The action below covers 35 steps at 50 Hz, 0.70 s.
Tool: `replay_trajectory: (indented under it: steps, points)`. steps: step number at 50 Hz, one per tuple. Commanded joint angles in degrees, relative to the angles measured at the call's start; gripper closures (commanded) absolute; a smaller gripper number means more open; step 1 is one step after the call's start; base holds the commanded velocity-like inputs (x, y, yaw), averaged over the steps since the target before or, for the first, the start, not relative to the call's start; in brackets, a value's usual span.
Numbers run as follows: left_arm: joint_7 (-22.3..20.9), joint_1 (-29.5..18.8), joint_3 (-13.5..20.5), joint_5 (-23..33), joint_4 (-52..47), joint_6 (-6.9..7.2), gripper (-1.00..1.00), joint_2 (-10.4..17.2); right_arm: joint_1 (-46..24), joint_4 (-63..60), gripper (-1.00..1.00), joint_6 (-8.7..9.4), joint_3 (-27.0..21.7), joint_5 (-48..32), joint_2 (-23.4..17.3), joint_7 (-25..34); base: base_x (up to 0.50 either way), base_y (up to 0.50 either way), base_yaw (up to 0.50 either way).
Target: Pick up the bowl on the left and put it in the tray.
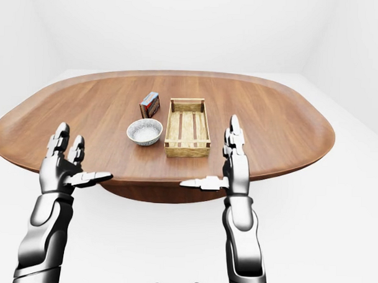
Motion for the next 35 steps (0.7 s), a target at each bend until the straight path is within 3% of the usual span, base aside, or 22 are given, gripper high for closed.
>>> replay_trajectory:
  steps: [1,15,35]
  points:
    - [0.36,-0.6,1.9,-1.87,-0.89,0.0,-1.0,1.11,0.69,-7.82,-1.0,0.0,0.94,-1.36,0.19,0.22,0.0,0.0,0.0]
    - [0.22,-1.6,3.47,-3.74,1.37,0.0,-1.0,2.59,2.21,-9.68,-1.0,0.0,3.1,-4.89,-0.04,4.43,0.0,0.0,0.0]
    - [-0.22,-1.99,3.75,-4.91,3.85,0.0,-1.0,3.2,0.84,-9.69,-1.0,0.0,2.73,-3.72,0.25,4.47,0.0,0.5,0.0]
